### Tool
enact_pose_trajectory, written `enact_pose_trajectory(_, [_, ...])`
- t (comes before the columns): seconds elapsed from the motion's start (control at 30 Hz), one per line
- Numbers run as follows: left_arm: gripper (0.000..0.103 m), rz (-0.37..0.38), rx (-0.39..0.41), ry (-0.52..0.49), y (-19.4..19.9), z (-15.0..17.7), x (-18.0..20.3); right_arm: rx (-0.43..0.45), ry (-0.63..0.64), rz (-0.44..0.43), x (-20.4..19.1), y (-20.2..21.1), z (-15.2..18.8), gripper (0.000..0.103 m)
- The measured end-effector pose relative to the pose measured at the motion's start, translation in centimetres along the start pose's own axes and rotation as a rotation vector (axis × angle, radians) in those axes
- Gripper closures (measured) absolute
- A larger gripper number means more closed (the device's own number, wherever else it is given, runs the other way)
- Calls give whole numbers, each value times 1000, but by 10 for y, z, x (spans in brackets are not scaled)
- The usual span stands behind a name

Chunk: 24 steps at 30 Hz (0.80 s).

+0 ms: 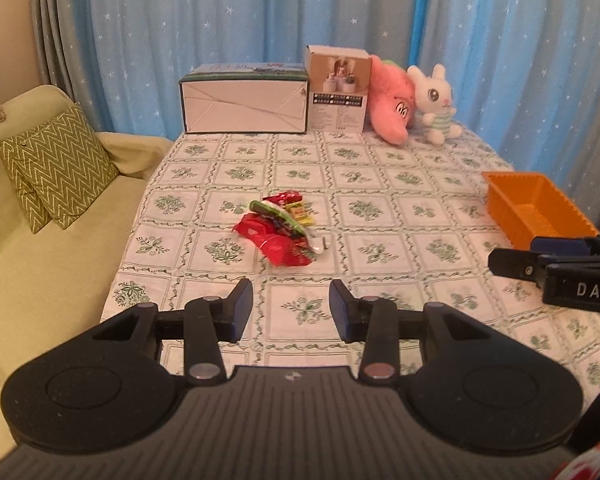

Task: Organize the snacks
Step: 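Withdraw both tools from the tray toward the remaining snacks, then grasp the red candy packet with the left tool while the right tool grasps the green-trimmed snack bag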

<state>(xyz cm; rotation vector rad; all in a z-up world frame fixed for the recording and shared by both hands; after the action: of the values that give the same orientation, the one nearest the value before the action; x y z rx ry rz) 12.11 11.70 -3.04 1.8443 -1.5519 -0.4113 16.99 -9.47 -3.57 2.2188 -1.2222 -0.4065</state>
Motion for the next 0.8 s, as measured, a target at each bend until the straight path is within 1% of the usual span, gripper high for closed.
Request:
enact_pose_trajectory(0.17, [65, -13, -20, -36, -30, -5, -13, -12, 20, -25, 4, -31, -2, 40])
enact_pose_trajectory(0.3, [64, 14, -31, -53, -56, -13, -22, -19, 41, -45, 8, -57, -7, 40])
enact_pose_trajectory(0.43, [56, 64, -18, -79, -81, -21, -26, -26, 62, -71, 11, -82, -13, 40])
enact_pose_trajectory(0.47, [55, 71, -17, -90, -88, -22, -26, -27, 66, -77, 12, -89, -14, 40])
enact_pose_trajectory(0.57, [52, 77, -26, -145, -109, -23, -23, -45, 72, -100, 14, -108, -17, 40])
enact_pose_trajectory(0.63, [51, 91, -17, -188, -120, -24, -20, -62, 68, -121, 15, -123, -19, 40])
enact_pose_trajectory(0.73, [51, 117, -6, -246, -135, -22, -17, -84, 71, -139, 15, -142, -23, 40])
enact_pose_trajectory(0.8, [51, 115, -9, -293, -144, -21, -12, -96, 72, -149, 14, -153, -26, 40])
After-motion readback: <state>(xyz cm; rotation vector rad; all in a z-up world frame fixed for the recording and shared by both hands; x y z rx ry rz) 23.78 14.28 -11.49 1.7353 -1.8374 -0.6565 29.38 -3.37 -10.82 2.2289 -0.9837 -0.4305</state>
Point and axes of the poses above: each gripper's, at about its wrist camera, not at the fingertips, and y roughly against the way its jaws point, x to its right, z to its underside, the point moved 1 cm from there along -y, roughly the way its jaws point, and after that the axes turned 13 degrees about y, right-handed, at the moved point
